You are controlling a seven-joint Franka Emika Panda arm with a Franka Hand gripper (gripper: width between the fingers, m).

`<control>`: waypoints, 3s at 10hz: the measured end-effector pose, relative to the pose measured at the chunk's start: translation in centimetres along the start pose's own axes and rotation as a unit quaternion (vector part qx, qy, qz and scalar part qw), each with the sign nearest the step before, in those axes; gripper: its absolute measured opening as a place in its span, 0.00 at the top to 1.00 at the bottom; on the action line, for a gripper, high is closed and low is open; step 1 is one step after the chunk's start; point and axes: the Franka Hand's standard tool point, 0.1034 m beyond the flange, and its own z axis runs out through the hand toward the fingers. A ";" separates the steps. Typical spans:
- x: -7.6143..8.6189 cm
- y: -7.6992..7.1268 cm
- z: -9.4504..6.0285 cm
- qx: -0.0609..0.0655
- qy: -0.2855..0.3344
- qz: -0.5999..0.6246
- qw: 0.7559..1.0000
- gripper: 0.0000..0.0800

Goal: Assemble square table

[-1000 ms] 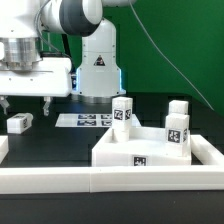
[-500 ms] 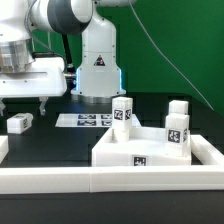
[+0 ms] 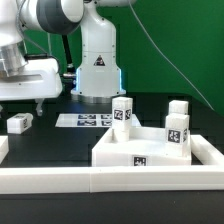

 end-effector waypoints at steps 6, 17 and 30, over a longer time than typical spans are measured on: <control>0.2 -0.6 0.9 0.031 -0.192 0.031 0.980 0.19; 0.1 0.9 1.3 0.020 -0.193 -0.014 0.981 0.19; -0.5 0.7 3.0 -0.063 -0.322 -0.061 0.943 0.19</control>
Offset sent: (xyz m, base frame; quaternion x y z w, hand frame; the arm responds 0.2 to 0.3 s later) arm 0.0000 0.0000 0.0000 0.0000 -0.1938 0.0000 0.9810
